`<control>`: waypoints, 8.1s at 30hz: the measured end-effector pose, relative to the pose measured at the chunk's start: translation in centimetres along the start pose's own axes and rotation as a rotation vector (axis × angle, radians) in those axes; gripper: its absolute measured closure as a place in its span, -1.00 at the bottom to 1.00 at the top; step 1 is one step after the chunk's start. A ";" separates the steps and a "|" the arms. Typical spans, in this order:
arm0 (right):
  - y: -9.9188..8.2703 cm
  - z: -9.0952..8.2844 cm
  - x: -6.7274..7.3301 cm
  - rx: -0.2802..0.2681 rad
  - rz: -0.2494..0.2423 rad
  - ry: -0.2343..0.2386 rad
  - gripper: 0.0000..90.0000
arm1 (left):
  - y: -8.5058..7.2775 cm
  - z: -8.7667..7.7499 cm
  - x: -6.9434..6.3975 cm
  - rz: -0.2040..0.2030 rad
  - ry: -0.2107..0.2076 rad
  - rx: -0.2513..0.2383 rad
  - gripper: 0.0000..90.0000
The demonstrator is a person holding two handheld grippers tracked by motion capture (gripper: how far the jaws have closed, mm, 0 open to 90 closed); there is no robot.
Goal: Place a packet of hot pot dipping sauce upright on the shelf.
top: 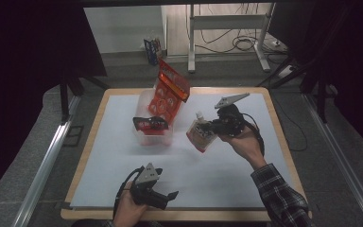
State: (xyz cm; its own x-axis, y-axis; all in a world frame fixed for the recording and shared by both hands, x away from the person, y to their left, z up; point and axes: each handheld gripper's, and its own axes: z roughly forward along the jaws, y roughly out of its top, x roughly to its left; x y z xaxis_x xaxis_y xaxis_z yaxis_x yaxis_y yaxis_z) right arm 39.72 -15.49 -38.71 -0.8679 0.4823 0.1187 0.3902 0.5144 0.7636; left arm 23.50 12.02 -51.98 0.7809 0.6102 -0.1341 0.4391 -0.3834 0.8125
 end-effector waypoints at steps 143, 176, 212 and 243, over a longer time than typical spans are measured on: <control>8.7 15.3 0.4 0.064 -0.122 0.081 0.48 | -0.7 -0.9 0.4 -0.003 0.016 0.021 -0.97; 7.6 11.9 -0.1 0.047 -0.125 -0.014 -0.67 | -0.7 -0.7 0.4 0.005 0.020 0.035 -0.96; 4.9 9.0 0.3 0.022 -0.127 -0.045 -1.00 | -0.8 -0.4 0.2 0.013 0.024 0.040 -0.97; 1.1 7.2 1.6 0.024 -0.137 -0.032 -1.00 | -0.8 -0.3 0.2 0.030 0.054 0.050 -0.99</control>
State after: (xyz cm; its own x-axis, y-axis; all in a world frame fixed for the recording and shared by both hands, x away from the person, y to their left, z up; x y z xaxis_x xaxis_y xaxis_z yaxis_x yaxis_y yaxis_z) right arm 41.02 -9.02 -42.26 -0.9034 0.4288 -0.0065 0.2764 0.5937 0.7557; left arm 23.16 12.70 -52.49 0.7697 0.6336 -0.0779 0.4383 -0.4357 0.7862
